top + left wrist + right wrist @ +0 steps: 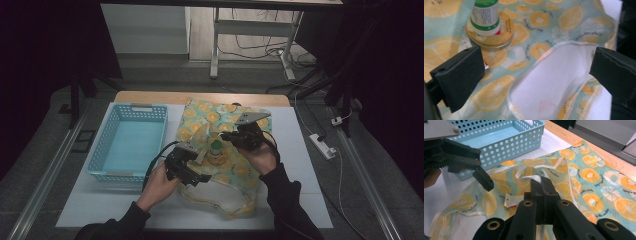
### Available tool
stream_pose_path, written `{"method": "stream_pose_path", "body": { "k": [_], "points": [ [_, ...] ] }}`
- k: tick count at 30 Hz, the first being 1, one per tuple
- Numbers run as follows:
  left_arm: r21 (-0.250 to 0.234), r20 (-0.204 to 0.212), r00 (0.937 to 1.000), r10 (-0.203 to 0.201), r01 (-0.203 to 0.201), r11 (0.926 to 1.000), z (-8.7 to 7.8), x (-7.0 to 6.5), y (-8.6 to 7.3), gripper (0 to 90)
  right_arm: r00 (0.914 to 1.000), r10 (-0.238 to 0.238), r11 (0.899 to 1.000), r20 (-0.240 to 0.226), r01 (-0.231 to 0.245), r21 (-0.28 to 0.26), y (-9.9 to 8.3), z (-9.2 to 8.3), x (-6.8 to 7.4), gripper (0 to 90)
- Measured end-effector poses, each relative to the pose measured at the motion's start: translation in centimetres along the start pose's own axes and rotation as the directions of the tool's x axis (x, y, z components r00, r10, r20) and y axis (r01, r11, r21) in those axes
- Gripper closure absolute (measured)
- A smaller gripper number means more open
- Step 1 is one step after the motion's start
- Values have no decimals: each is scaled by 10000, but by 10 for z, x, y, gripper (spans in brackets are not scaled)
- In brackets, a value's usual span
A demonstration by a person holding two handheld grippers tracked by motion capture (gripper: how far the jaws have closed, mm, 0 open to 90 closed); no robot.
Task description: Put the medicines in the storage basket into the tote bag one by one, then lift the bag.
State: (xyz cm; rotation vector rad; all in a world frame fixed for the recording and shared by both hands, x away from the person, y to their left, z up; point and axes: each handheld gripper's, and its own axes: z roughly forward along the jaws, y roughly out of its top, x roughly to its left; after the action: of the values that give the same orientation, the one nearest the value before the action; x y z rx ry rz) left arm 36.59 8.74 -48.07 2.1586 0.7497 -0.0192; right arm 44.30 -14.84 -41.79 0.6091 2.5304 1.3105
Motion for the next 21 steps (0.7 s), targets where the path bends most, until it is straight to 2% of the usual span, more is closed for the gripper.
{"method": "stream_pose_path", "body": {
  "k": [5,12,21],
  "points": [
    [265,-135,9999,47,-44,9996,4,1,-7,0,10000,-1,10000,-18,1,11,0,0,0,900],
    [778,-484,9986,203,-165,9968,13,0,-9,0,10000,-38,10000,-50,38,19,0,1,1,900],
    [1208,-419,9984,368,-315,9922,28,3,-14,0,10000,-33,10000,-90,33,53,-1,2,2,899]
  ]
}}
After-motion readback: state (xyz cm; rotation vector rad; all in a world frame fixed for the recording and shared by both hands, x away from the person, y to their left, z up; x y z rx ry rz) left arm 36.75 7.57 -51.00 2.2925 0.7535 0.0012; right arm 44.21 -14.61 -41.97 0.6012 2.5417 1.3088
